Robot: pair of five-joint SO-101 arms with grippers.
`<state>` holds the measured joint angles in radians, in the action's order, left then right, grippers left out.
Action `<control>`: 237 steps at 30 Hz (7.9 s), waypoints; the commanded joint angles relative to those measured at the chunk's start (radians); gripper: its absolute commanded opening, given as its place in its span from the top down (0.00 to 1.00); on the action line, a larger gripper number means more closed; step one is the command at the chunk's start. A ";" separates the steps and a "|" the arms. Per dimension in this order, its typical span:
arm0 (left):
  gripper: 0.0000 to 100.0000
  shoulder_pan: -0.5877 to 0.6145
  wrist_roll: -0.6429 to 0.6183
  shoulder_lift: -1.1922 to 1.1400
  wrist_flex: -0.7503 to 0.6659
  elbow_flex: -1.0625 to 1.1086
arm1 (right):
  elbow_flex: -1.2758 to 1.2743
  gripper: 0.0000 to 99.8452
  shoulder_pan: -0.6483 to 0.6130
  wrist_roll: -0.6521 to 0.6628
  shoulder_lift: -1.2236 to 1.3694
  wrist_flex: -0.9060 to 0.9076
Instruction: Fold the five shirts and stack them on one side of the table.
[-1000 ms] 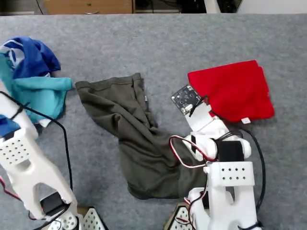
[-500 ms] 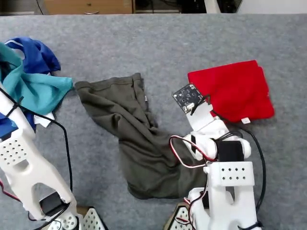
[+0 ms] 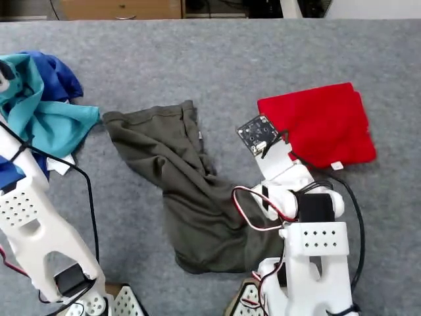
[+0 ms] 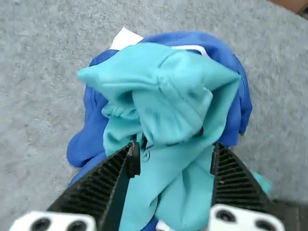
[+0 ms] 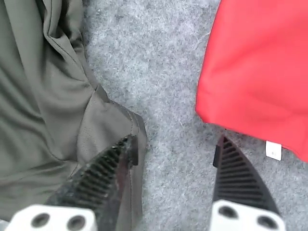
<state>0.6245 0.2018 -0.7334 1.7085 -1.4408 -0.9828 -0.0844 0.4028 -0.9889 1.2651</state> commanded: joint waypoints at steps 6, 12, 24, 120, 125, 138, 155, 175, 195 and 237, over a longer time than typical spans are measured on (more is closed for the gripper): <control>0.75 0.011 0.035 0.025 0.055 -0.103 | -0.007 0.75 0.012 -0.003 -0.008 -0.011; 0.75 -0.015 0.054 0.186 0.055 0.299 | -0.013 0.75 0.012 -0.005 -0.008 -0.018; 0.75 -0.167 -0.244 0.435 -0.336 1.094 | -0.188 0.75 0.012 -0.011 -0.007 -0.275; 0.76 -0.209 -0.592 -0.022 0.057 0.048 | -0.090 0.75 0.013 -0.252 -0.012 -0.209; 0.77 -0.450 -0.592 0.041 0.051 0.157 | 0.077 0.75 0.012 -0.249 -0.010 -0.043; 0.77 -0.819 -0.594 -0.185 -0.129 0.226 | -0.377 0.75 0.018 -0.252 -0.015 -0.325; 0.86 -0.746 -0.671 -0.423 -0.269 0.066 | -0.513 0.75 0.019 -0.252 -0.016 -0.506; 0.80 -0.769 -0.684 -0.403 -0.172 0.060 | -0.515 0.75 0.019 -0.252 -0.016 -0.506; 0.80 -0.767 -0.674 -0.458 -0.060 -0.204 | -0.515 0.75 0.019 -0.252 -0.016 -0.506; 0.97 -0.770 -0.566 -0.507 -0.186 -0.009 | -0.515 0.75 0.019 -0.252 -0.016 -0.506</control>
<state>-0.1626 -0.3844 -1.2582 1.5428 -1.4316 -1.4952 -0.0844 0.1603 -0.9889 0.7756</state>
